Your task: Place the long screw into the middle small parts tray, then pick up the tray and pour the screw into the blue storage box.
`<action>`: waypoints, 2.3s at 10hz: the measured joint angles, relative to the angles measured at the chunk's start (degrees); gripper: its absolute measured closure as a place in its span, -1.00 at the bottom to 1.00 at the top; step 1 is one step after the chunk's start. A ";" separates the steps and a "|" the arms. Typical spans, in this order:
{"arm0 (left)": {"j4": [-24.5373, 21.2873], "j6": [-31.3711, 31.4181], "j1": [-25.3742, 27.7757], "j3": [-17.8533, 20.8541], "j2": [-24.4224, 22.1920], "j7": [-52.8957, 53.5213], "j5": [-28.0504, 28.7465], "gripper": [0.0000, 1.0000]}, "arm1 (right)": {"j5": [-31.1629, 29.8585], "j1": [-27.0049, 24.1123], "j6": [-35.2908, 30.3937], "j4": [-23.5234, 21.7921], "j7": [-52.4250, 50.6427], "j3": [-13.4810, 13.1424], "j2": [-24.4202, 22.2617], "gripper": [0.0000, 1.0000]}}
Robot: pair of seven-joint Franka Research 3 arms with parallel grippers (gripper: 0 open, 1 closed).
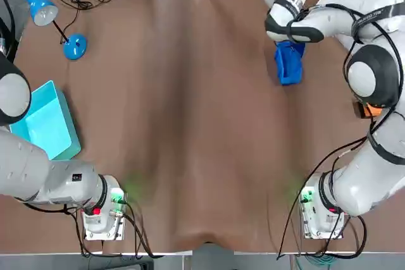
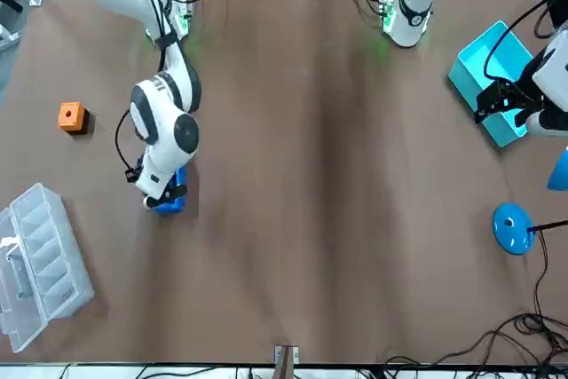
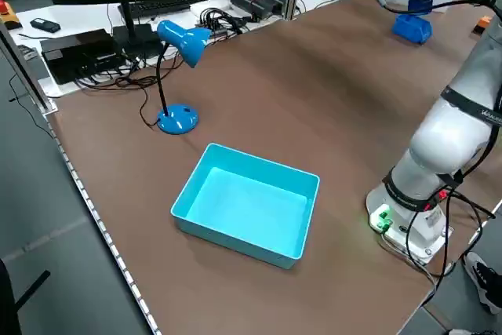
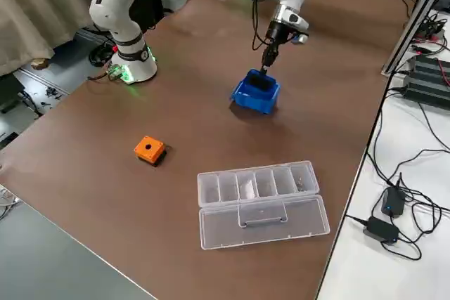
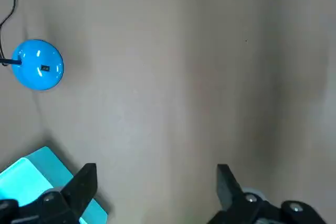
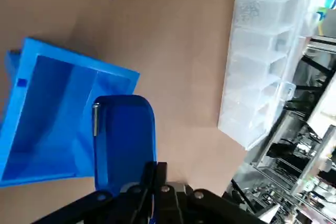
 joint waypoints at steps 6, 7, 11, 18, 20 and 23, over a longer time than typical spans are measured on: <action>0.65 0.00 -0.01 -0.01 0.26 0.00 0.00 -1.00 | -1.96 1.25 -0.81 -0.18 3.49 -0.10 0.89 0.94; 0.67 0.00 -0.01 -0.01 0.29 0.00 0.00 -1.00 | -1.96 1.11 -0.81 -0.05 3.49 -0.23 0.87 0.94; 0.71 0.00 -0.01 -0.01 0.34 0.00 0.00 -1.00 | 2.16 1.15 -0.99 2.57 2.27 -0.12 -1.35 0.94; 0.77 0.00 -0.02 -0.02 0.38 0.00 0.00 -1.00 | 42.27 -0.43 -2.34 17.03 -0.79 -0.17 -1.93 0.94; 0.79 0.00 -0.02 -0.02 0.40 0.00 0.00 -1.00 | 52.21 -0.38 -0.21 18.94 1.39 -0.14 0.81 0.94; 0.83 0.00 -0.04 -0.03 0.43 0.00 0.00 -1.00 | 64.37 2.07 10.32 20.26 4.63 0.19 6.47 0.94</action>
